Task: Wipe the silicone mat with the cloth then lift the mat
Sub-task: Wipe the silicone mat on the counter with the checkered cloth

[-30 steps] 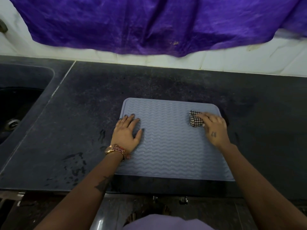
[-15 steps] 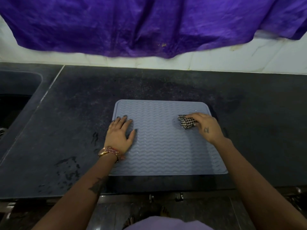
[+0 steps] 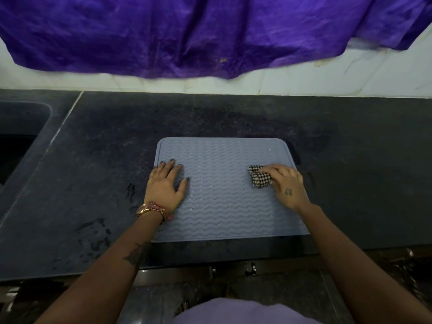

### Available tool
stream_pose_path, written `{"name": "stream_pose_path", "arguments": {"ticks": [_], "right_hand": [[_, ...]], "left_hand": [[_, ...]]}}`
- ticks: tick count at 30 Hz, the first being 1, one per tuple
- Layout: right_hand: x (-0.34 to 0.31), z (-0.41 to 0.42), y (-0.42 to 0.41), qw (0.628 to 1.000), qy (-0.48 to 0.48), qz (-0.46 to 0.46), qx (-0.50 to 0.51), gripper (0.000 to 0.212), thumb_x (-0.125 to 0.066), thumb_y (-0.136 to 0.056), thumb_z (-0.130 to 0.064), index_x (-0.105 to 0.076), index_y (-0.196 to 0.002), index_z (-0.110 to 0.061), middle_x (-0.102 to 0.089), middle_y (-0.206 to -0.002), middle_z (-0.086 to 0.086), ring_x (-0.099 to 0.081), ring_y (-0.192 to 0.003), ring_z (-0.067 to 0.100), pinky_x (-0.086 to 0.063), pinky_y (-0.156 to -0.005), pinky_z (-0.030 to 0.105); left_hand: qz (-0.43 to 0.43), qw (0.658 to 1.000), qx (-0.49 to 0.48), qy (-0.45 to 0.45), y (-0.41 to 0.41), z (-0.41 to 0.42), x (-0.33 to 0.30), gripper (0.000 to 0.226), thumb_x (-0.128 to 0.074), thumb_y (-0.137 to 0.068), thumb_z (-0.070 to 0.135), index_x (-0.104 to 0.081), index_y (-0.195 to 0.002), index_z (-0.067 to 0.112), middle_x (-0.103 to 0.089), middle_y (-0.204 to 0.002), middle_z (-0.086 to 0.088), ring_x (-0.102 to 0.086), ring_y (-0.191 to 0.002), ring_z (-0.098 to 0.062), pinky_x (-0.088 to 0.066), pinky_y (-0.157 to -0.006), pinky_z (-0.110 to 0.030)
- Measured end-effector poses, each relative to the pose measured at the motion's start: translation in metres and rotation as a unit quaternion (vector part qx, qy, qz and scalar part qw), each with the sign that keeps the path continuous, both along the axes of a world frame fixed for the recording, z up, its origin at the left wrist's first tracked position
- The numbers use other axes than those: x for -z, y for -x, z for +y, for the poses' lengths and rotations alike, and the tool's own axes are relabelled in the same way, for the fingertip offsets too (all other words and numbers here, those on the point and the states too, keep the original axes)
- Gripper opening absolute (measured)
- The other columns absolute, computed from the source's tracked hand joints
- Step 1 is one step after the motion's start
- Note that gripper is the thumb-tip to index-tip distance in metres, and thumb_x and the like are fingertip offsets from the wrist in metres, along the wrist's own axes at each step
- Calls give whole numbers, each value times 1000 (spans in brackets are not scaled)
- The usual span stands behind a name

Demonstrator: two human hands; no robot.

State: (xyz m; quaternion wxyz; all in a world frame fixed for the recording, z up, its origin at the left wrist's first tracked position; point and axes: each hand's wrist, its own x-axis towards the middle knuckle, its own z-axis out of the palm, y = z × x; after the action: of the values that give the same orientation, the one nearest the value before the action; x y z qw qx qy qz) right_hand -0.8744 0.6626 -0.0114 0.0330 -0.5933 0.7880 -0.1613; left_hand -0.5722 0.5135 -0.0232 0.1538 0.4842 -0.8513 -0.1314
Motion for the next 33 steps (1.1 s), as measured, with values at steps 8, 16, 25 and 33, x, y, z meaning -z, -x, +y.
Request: {"name": "stream_pose_path", "arguments": {"ticks": [8, 16, 25, 33], "right_hand": [[-6, 28, -15, 999, -9, 16, -48, 46, -54, -88, -6, -53, -129, -26, -51, -134, 2, -42, -125, 26, -22, -108, 45], [-9, 34, -5, 999, 4, 11, -42, 45, -56, -85, -1, -57, -126, -21, -56, -129, 8, -50, -118, 32, -35, -100, 54], [-10, 57, -12, 999, 40, 0, -23, 45, -57, -83, 6, -61, -121, -17, -60, -124, 6, -53, -115, 30, -36, -102, 52], [-12, 67, -17, 997, 58, -17, -41, 42, -62, -81, 7, -64, -117, -15, -65, -117, 8, -59, -107, 31, -44, -94, 51]], "left_hand": [[-1, 1000, 4, -7, -1, 2, -1, 64, -30, -85, 51, -43, -138, 17, -34, -150, -8, -25, -140, -28, -13, -118, -41], [-2, 1000, 6, -5, -1, 4, -1, 64, -29, -86, 50, -42, -139, 17, -33, -150, -8, -24, -141, -28, -12, -118, -40], [-4, 1000, 7, -8, -1, 4, -2, 64, -28, -86, 51, -41, -140, 17, -32, -151, -7, -22, -141, -28, -11, -118, -40], [-6, 1000, 3, -9, -1, 4, -2, 65, -28, -86, 51, -40, -140, 18, -31, -151, -7, -22, -141, -27, -11, -118, -40]]}}
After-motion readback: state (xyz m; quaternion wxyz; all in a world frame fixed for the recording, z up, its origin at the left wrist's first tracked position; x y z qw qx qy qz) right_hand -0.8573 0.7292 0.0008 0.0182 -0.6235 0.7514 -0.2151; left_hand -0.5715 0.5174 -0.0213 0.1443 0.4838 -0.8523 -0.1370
